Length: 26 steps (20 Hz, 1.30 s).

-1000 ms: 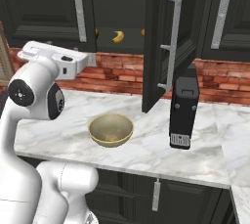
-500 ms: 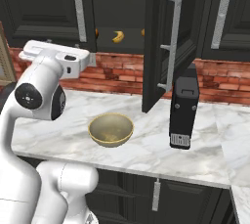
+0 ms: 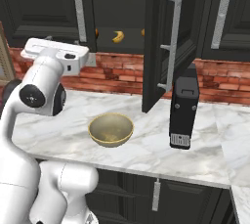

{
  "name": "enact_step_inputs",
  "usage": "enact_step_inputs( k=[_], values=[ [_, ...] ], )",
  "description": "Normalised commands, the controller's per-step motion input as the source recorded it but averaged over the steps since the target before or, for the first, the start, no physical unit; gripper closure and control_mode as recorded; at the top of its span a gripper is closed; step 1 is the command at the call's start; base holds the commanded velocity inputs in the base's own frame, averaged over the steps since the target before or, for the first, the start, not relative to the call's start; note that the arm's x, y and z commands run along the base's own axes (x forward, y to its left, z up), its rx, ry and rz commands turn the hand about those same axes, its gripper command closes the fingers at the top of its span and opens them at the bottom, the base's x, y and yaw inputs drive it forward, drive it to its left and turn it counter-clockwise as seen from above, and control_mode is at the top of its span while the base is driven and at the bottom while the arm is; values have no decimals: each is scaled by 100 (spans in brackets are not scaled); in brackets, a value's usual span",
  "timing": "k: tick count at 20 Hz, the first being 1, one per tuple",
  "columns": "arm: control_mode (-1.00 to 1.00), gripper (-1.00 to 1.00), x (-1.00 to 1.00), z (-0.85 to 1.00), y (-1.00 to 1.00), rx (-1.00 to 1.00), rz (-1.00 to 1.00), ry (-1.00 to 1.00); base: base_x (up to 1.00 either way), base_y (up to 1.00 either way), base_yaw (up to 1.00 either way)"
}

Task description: Open the cabinet. Pick the banana and orange from the cabinet and place them into the bowl. Then close the cabinet.

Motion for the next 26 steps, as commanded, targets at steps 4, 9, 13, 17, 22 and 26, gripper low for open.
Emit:
enact_step_inputs(
  k=[4,9,13,17,22,26],
  values=[
    [-100,-100,45,0,0,0,0,3,0,0,0],
    [-100,-100,57,0,0,0,-1,5,0,0,0],
    [-100,-100,65,0,3,0,-1,1,0,0,0],
    [-100,-100,64,0,9,0,0,1,0,0,0],
    [-100,-100,67,0,14,0,-1,0,0,0,0],
    [-100,-100,84,0,4,0,0,5,0,0,0]
  ],
)
